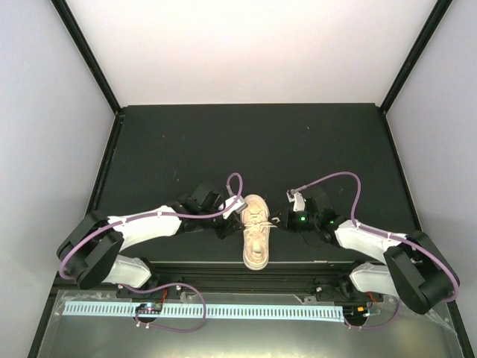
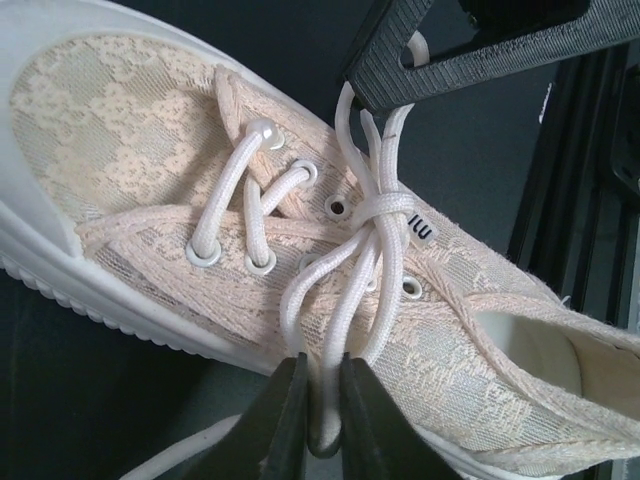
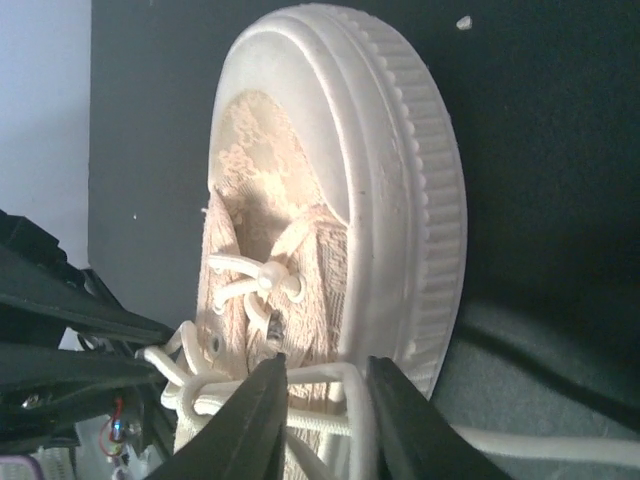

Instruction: Tie the shoes

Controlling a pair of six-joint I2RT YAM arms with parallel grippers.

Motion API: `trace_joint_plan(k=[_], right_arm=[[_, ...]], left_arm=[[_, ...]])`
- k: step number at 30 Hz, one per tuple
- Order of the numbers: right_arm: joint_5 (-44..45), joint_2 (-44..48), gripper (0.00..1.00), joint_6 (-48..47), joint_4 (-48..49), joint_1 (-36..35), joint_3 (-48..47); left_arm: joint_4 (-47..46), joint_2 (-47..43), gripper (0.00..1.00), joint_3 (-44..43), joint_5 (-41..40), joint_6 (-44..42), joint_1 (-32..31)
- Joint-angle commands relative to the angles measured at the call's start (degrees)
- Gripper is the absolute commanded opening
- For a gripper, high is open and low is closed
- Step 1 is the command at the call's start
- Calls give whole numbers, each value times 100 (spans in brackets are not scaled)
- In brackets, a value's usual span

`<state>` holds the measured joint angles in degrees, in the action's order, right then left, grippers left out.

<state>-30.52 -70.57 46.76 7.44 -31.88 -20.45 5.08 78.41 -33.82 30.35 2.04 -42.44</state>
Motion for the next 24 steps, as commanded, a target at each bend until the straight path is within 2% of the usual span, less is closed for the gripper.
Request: trace_joint_plan(k=[1,3,9,20,24], right_arm=[[64,99,21,-10,-57,-37,-47],[113,118,14,-19,-103,-30,-55],[454,285,2,-31,-382,-29,-107],[1074,548,2,2,-768,-18,82],[1177,677,2,17,-850,-20,211]], left_arm=[[-211,58,7,-83,-48,-31,7],[-222,47,2,-81,-60,-9,8],[-247,-68,2,10,-304,119,7],[-113,-464,2,394,-1098,644,29],[-134,-921,2,649,-1258,893,57]])
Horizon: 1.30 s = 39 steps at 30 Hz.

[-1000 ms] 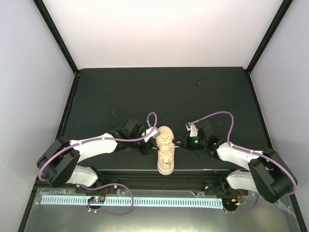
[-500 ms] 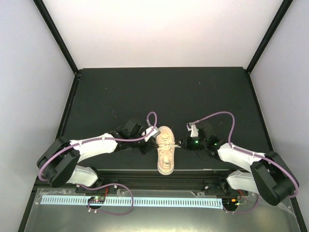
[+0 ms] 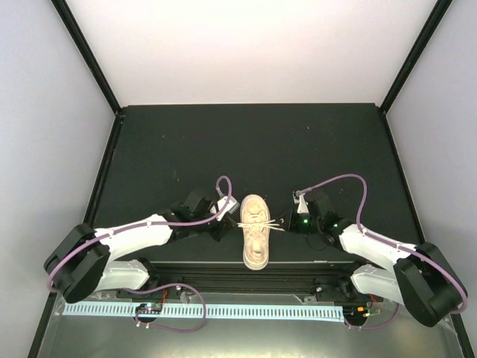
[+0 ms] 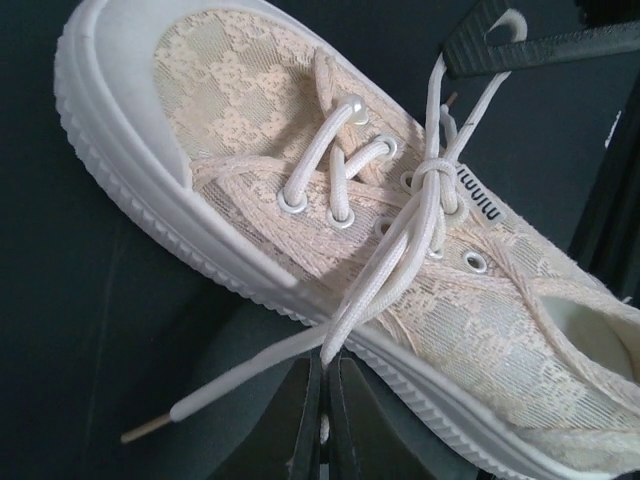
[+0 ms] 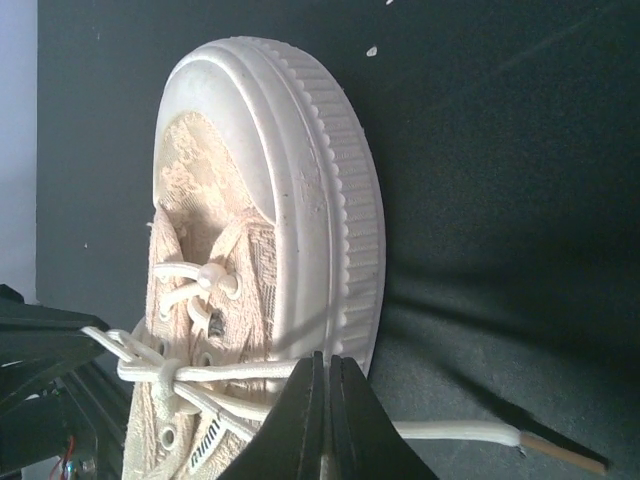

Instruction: Tie the shoes

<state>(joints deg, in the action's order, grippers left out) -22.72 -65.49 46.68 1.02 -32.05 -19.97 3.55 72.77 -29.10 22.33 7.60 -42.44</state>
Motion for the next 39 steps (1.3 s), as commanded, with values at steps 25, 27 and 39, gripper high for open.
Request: trace_joint_plan(k=[25,27,39], right_arm=[[430,910,55,-857,-592,16,52],[637,1049,80,-1196,-1063,11,-262],[1326,-47,100,-2157,-1623,807,-2014]], left_arm=[[346,-953,60,217,-404,635,266],[411,-1021,73,-36,-390,559,279],[623,21,99,-1748,-84,278,1443]])
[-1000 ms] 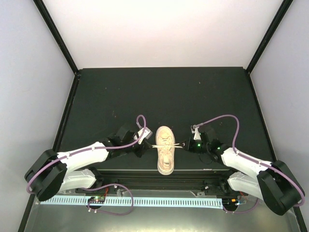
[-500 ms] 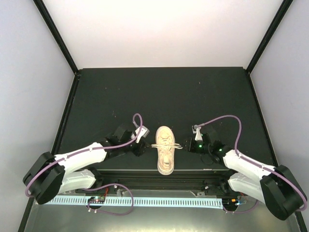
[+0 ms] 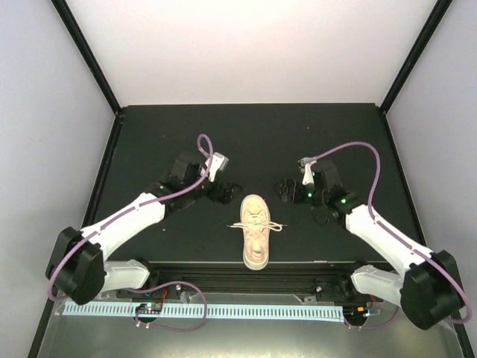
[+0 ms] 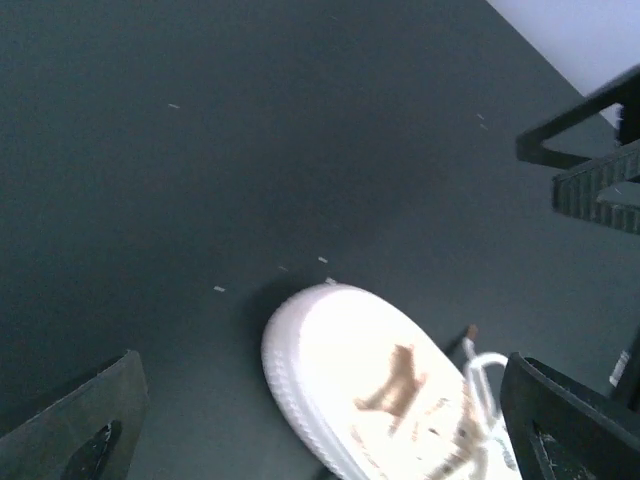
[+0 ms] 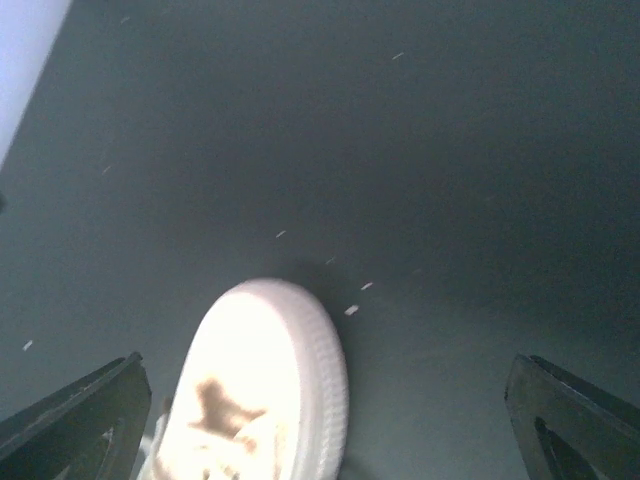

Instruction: Tie the shoes

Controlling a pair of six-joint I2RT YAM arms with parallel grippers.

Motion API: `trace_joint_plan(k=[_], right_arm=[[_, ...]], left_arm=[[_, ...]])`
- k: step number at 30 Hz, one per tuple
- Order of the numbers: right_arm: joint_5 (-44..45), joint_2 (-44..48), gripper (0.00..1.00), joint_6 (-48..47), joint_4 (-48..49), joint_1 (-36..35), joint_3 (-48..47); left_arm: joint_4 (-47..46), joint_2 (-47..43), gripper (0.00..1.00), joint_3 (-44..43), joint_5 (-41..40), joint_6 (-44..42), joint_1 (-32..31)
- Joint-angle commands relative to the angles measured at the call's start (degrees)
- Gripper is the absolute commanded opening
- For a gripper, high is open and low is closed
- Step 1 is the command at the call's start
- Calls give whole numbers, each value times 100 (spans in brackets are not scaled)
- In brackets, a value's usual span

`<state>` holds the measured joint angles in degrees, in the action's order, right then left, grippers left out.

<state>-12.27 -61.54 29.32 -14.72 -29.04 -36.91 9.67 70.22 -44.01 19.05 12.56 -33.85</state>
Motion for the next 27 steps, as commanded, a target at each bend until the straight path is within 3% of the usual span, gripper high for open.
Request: trace_joint_plan(k=[1,8,13,16,19,27], right_arm=[[215,-545,100,-443,84,760,-359],[187,-731,100,-598,697,2908,-470],[1719,-147,100,-1062,1485,3585,146],[2290,93,100,-1402,2634,3584,873],[2199,-6,100,-1537,3526,3582,1296],[1833,-579,100,-1618,4535,3585,1624]], left_arm=[[-103,361,99,-247,330,-215,853],[-978,66,99,405,544,57,3437],[-1750,-684,99,1389,-1215,-90,4509],[-2642,-850,99,1950,-1342,-101,4676],[-3252,-595,99,2168,-1341,-65,4670],[-3883,-141,99,2245,-1262,-259,4633]])
